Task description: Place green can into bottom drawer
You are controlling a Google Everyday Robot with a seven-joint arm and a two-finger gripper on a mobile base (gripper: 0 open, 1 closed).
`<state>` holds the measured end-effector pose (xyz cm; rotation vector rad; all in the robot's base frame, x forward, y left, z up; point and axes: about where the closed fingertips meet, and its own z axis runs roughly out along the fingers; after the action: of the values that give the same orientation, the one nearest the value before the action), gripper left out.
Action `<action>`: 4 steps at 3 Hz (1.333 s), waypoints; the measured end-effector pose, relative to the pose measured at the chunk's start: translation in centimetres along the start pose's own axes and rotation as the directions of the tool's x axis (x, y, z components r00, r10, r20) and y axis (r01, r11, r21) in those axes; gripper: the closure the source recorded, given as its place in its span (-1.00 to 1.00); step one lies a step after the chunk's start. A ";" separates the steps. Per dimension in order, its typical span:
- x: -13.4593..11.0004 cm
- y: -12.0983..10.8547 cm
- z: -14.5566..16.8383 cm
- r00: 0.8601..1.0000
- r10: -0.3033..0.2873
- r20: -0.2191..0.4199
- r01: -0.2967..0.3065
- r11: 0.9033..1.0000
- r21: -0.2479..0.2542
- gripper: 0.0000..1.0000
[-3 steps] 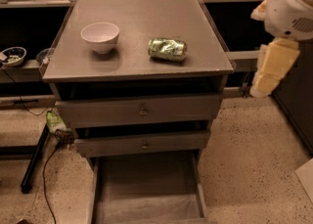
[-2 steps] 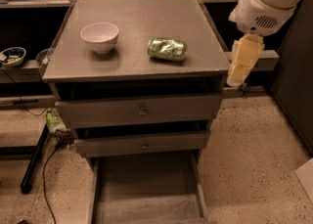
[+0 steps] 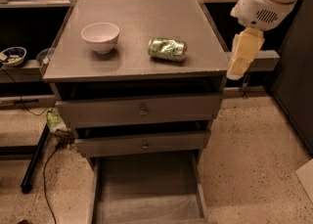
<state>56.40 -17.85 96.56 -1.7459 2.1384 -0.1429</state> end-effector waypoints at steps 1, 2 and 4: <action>-1.7 -2.2 0.7 0.999 -0.013 0.035 0.013 1.000 0.001 -1.00; -3.4 -4.1 2.9 0.998 -0.024 0.062 0.026 0.999 -0.028 -1.00; -5.3 -6.6 8.0 0.996 -0.022 0.083 0.030 0.994 -0.102 -1.00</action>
Offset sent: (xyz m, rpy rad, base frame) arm 0.0861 0.0448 -0.0184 0.0826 0.0424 0.0776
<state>66.10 -13.02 92.39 -1.8048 2.0992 0.0318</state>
